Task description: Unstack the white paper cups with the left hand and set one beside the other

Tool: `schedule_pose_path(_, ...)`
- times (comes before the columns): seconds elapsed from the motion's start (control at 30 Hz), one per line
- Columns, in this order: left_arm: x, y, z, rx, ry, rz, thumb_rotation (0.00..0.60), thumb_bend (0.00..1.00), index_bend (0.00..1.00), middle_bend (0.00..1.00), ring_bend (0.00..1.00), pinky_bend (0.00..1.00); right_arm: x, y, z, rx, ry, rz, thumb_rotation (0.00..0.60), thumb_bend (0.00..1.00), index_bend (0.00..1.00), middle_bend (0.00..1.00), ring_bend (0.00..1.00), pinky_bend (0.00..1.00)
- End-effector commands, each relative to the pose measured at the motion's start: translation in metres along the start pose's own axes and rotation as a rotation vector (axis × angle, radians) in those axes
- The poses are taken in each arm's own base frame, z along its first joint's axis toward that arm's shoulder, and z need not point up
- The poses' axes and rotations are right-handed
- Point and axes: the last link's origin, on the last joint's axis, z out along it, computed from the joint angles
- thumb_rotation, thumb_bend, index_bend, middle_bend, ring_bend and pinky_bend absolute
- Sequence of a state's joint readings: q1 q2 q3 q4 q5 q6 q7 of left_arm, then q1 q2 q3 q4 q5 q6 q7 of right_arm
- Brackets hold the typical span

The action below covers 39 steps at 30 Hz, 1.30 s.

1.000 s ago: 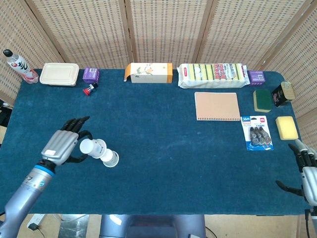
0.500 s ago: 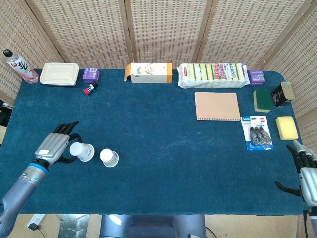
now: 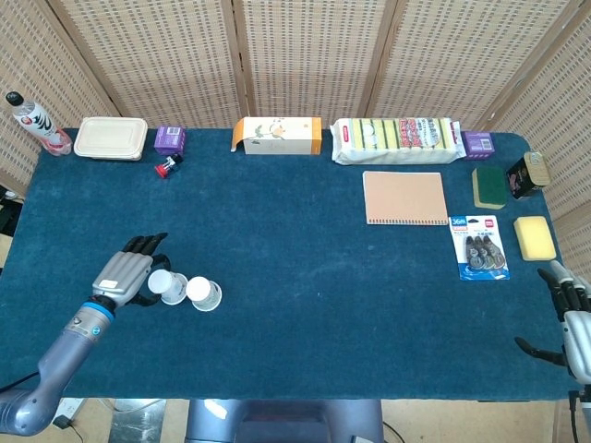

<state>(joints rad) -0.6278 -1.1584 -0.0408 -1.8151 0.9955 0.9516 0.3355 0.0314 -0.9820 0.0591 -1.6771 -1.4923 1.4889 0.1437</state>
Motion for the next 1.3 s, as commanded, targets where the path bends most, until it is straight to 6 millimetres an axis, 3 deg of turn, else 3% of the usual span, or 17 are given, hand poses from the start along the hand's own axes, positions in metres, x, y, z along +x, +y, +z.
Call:
schedule_pose_path(0.03,-0.002,0.009,0.005,-0.010,0.003,0.001,0.600,0.26,0.40,0.00,0.00,0.00,0.001,0.000,0.000,0.000,0.001,0.003,0.600,0.00,0.04,0.00,0.00,0.00)
schedule_pose_path(0.23,-0.002,0.013,0.005,-0.008,0.004,0.004,0.600,0.26,0.40,0.00,0.00,0.00,0.001,0.001,0.000,-0.001,0.000,0.006,0.600,0.00,0.04,0.00,0.00,0.00)
schedule_pose_path(0.43,-0.004,0.014,0.004,0.006,-0.004,0.006,0.600,0.22,0.20,0.00,0.00,0.00,0.002,0.000,-0.001,0.001,0.008,0.010,0.600,0.00,0.05,0.00,0.00,0.00)
schedule_pose_path(0.67,0.003,0.011,-0.006,-0.003,0.018,-0.024,0.600,0.21,0.07,0.00,0.00,0.00,0.002,-0.001,-0.001,0.005,0.004,0.008,0.600,0.00,0.04,0.00,0.00,0.00)
schedule_pose_path(0.9,0.011,-0.017,-0.042,-0.005,0.176,-0.038,0.600,0.18,0.00,0.00,0.00,0.00,0.003,-0.001,-0.001,0.005,0.011,0.005,0.600,0.00,0.04,0.00,0.00,0.00)
schedule_pose_path(1.07,0.000,-0.046,-0.081,0.067,0.296,-0.037,0.600,0.15,0.00,0.00,0.00,0.00,0.001,-0.002,-0.001,0.007,0.009,-0.003,0.600,0.00,0.04,0.00,0.00,0.00)
schedule_pose_path(1.3,-0.013,-0.070,-0.117,0.122,0.412,-0.077,0.600,0.14,0.00,0.00,0.00,0.00,-0.004,-0.005,-0.001,0.017,0.010,-0.024,0.600,0.00,0.04,0.00,0.00,0.00)
